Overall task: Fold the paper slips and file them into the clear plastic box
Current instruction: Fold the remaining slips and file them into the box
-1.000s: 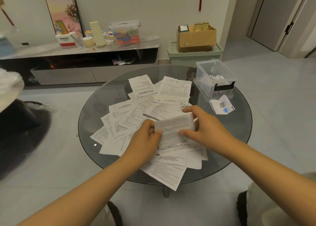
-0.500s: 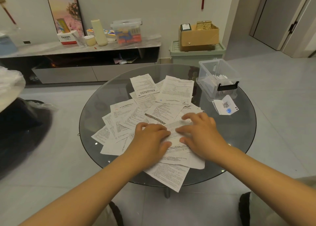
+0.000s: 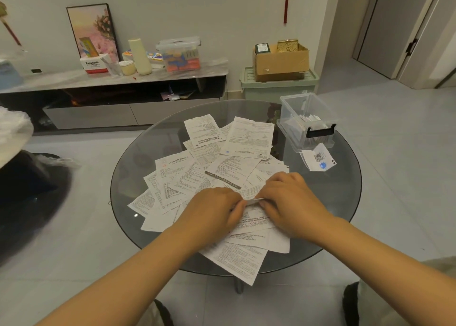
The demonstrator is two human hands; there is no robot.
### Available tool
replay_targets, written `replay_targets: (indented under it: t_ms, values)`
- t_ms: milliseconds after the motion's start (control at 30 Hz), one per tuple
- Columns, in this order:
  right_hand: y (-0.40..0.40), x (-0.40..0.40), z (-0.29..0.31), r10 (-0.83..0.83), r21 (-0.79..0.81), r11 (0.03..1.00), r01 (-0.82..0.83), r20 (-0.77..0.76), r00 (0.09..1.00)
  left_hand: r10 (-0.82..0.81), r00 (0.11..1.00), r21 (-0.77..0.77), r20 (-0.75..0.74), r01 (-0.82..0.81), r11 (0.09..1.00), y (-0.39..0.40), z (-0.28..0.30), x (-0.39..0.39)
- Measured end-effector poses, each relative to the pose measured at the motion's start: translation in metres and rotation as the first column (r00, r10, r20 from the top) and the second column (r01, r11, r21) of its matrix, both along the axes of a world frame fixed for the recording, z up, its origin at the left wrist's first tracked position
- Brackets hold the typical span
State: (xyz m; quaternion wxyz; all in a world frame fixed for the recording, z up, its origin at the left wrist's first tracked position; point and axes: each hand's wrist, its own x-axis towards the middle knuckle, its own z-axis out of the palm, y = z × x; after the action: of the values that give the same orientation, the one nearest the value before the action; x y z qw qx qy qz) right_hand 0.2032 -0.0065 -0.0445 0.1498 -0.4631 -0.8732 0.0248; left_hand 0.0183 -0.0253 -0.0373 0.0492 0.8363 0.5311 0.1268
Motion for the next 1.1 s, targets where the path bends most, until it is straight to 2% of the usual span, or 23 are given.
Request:
replay_targets:
  t_ms: [67, 167, 333, 433, 533, 667, 867, 1000, 1100]
  values:
    - [-0.001, 0.002, 0.005, -0.053, -0.015, 0.998, 0.053, 0.0, 0.999, 0.032, 0.996, -0.036, 0.083, -0.029, 0.999, -0.002, 0.0, 0.003]
    - [-0.001, 0.005, 0.008, -0.16, -0.151, 0.978, 0.145, -0.093, 0.983, 0.097, 0.968, -0.116, 0.232, -0.072, 0.991, -0.002, 0.001, 0.006]
    - [0.003, 0.007, -0.002, -0.266, -0.333, 0.921, 0.2, -0.167, 0.949, 0.143, 0.949, -0.178, 0.282, -0.095, 0.979, 0.004, -0.009, 0.005]
    - [0.005, 0.007, -0.005, -0.277, -0.337, 0.919, 0.205, -0.184, 0.943, 0.147, 0.949, -0.194, 0.279, -0.094, 0.976, 0.006, -0.014, 0.005]
    - [0.006, 0.004, -0.008, -0.253, -0.278, 0.936, 0.216, -0.103, 0.962, 0.166, 0.947, -0.194, 0.275, -0.115, 0.974, 0.007, -0.016, 0.005]
    - [0.01, 0.005, -0.007, -0.258, -0.279, 0.929, 0.243, -0.021, 0.966, 0.165, 0.963, -0.196, 0.214, -0.123, 0.973, 0.011, -0.014, 0.005]
    - [0.009, -0.002, -0.004, -0.234, -0.244, 0.942, 0.23, 0.011, 0.972, 0.184, 0.966, -0.214, 0.183, -0.144, 0.966, 0.012, -0.012, 0.005]
    - [0.01, -0.004, 0.002, -0.229, -0.303, 0.929, 0.213, -0.019, 0.973, 0.201, 0.954, -0.235, 0.221, -0.148, 0.961, 0.013, -0.009, 0.01]
    - [0.008, -0.003, 0.006, -0.258, -0.369, 0.909, 0.194, -0.132, 0.957, 0.242, 0.917, -0.282, 0.317, -0.152, 0.947, 0.016, -0.002, 0.014]
